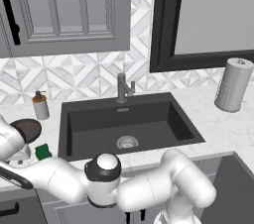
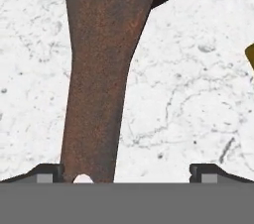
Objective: Pick the pan and sponge and place them into the sink. Then turn on the water.
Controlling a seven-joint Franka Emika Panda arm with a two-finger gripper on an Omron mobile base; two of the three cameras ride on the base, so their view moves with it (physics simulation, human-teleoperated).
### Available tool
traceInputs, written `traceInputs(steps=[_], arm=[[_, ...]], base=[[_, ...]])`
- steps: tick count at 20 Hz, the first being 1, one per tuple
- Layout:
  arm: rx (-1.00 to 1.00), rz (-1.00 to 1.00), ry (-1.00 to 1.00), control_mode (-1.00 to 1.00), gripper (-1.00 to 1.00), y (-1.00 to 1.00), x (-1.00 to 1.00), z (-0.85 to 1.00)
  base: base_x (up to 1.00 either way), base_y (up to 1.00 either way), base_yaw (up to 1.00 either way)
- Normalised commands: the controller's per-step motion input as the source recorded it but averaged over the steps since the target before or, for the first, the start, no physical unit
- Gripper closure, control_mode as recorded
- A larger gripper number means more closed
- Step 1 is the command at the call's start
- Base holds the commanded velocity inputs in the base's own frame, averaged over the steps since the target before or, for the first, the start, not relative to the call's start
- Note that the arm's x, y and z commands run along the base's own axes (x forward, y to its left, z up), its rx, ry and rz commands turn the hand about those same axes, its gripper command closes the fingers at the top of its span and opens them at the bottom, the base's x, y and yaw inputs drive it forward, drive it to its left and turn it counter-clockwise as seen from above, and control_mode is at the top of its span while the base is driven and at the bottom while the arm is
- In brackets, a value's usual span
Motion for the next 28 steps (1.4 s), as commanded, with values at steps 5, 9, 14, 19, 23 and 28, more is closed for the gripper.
traceInputs(steps=[5,9,14,19,23,28], arm=[[0.00,-0.01,-0.10,-1.00,-1.00,0.27,0.20,-0.22],[0.00,-0.01,-0.05,-1.00,-1.00,0.11,0.15,-0.37],[0.00,-0.05,0.00,-1.00,1.00,0.00,0.01,-0.51],[0.01,-0.05,0.00,-1.00,1.00,0.00,0.02,-0.54],[0.01,0.00,0.00,-1.00,1.00,0.00,0.12,-0.45],[0.01,0.00,-0.03,-1.00,1.00,0.00,0.10,-0.10]], base=[[0.00,0.00,0.00],[0.00,0.00,0.00],[0.00,0.00,0.00],[0.00,0.00,0.00],[0.00,0.00,0.00],[0.00,0.00,0.00]])
